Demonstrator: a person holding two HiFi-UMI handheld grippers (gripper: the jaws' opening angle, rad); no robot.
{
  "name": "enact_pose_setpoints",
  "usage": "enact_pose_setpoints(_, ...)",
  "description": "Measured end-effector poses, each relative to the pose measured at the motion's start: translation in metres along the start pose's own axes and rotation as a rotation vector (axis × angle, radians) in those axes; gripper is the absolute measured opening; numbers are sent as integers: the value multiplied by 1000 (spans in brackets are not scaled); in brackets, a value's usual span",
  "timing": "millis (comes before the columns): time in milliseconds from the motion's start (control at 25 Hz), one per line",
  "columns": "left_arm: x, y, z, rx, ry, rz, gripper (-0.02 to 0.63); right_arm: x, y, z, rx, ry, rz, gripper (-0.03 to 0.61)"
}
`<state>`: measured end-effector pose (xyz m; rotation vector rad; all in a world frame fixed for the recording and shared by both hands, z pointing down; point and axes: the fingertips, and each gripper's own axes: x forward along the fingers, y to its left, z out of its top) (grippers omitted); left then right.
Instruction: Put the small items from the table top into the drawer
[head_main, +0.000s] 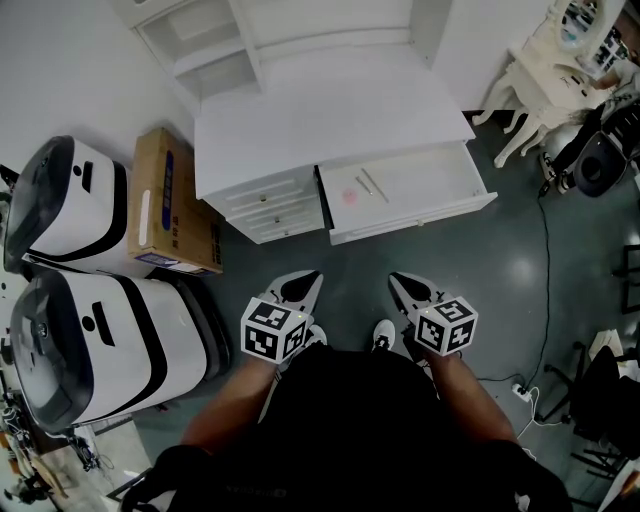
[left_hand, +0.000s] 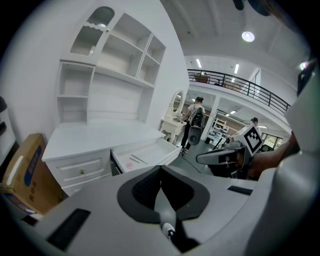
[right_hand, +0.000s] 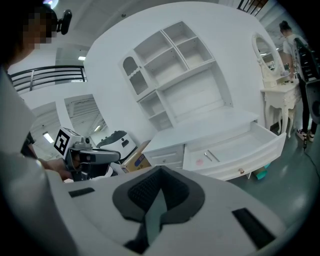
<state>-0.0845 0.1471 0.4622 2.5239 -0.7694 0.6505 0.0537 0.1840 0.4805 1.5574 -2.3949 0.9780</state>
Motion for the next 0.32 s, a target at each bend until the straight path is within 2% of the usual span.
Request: enact_pose_setpoints(320,1,-1,0,4,0,1,11,-1,-2,-1,-6,4,-2,26)
